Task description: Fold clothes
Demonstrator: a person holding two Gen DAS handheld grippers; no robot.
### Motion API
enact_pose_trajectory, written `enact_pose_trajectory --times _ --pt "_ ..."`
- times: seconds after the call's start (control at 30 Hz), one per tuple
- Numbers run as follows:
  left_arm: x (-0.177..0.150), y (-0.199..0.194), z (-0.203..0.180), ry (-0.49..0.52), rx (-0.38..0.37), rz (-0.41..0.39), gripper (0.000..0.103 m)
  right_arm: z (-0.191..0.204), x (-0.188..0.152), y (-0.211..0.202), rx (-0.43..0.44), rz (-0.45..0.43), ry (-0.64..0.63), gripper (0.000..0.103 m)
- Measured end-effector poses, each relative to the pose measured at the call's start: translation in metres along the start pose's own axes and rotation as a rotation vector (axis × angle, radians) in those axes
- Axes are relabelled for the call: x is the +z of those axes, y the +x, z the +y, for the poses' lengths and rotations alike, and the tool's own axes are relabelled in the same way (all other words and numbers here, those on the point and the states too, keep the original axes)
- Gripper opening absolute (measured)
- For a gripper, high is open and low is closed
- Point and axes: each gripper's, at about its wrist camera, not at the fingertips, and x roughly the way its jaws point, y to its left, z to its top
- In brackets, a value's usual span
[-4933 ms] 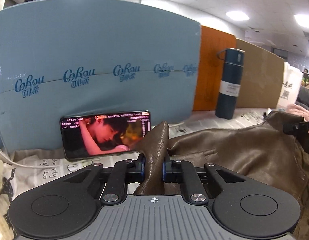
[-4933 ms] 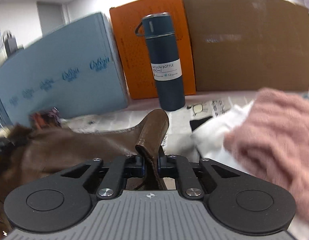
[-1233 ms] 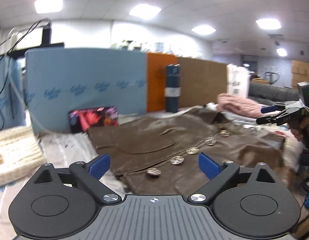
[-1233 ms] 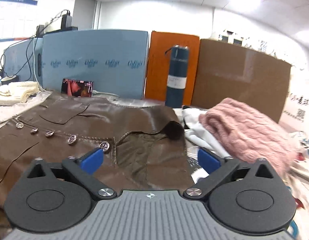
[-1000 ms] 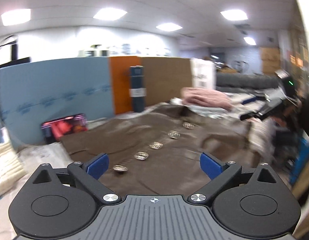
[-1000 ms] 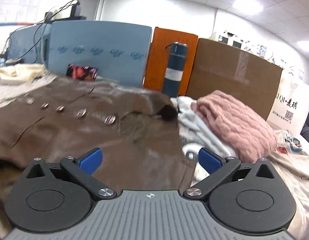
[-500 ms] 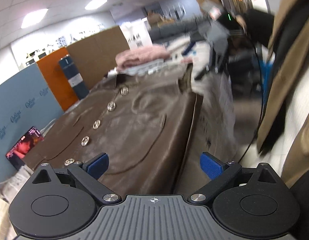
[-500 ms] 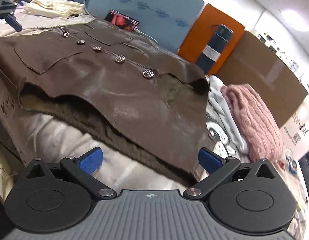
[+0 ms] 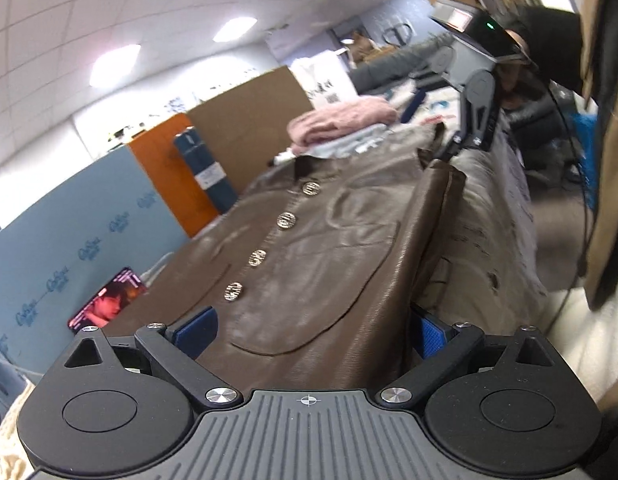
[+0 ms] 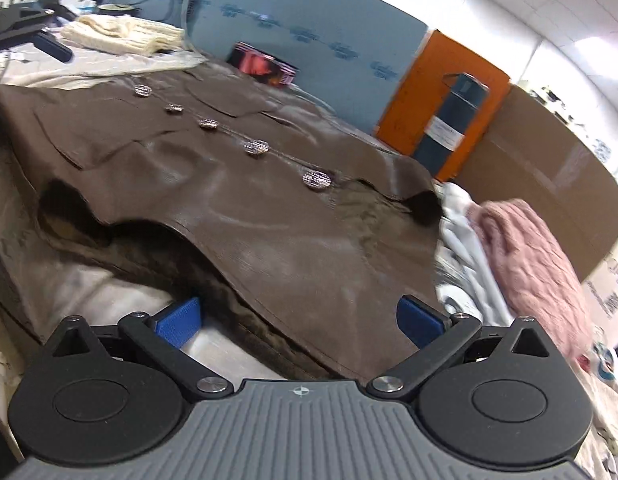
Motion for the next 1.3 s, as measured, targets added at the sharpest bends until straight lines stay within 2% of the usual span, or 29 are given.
enact_pose_trajectory --times 0.13,0.23,0.27,0.3,0.4,0.43,0.5,0.53,0.57,0.67,0.8,0.93,1.1,1.3 --pt "0.002 0.001 0.004 -0.014 -0.01 -0.017 0.098 -0.005 -0.006 0.001 -0.164 0.017 -0.04 0.103" --pt "0.003 0.006 0.004 -0.009 -0.061 -0.002 0.084 -0.008 -0.01 0.004 -0.254 0.016 -0.067 0.1" --pt "0.003 0.008 0.004 -0.01 -0.083 0.004 0.076 -0.007 -0.01 0.004 -0.253 0.006 -0.066 0.099" --pt "0.002 0.008 0.005 -0.021 -0.102 0.009 0.072 -0.004 -0.009 0.004 -0.221 -0.014 -0.064 0.099" --pt "0.002 0.01 0.011 -0.087 -0.137 0.007 0.047 0.006 -0.004 0.006 -0.108 -0.079 -0.095 0.095" --pt "0.002 0.011 0.013 -0.104 -0.14 0.001 0.038 0.006 -0.003 0.006 -0.096 -0.082 -0.094 0.088" --pt "0.001 0.012 0.017 -0.133 -0.135 -0.02 0.031 0.007 -0.003 0.004 -0.088 -0.074 -0.08 0.066" --pt "0.001 0.011 0.019 -0.147 -0.134 -0.03 0.025 0.007 -0.003 0.003 -0.083 -0.071 -0.072 0.043" --pt "0.0 0.01 0.02 -0.159 -0.129 -0.04 0.022 0.008 -0.003 0.002 -0.079 -0.067 -0.065 0.027" --pt "-0.001 0.008 0.026 -0.184 -0.132 -0.063 0.016 0.009 -0.003 -0.002 -0.066 -0.056 -0.043 0.009" --pt "-0.003 -0.001 0.035 -0.247 -0.188 -0.064 0.012 0.013 -0.002 -0.01 -0.055 -0.05 -0.015 0.006" --pt "-0.008 -0.011 0.053 -0.349 -0.203 -0.115 0.012 0.027 -0.002 -0.034 -0.088 -0.079 -0.032 0.006" --pt "-0.006 -0.002 0.068 -0.405 -0.133 -0.197 0.012 0.024 0.007 -0.026 -0.124 -0.096 -0.039 0.006" --pt "-0.003 0.008 0.091 -0.488 -0.024 -0.263 0.012 0.006 0.029 -0.015 -0.17 -0.177 -0.071 0.006"
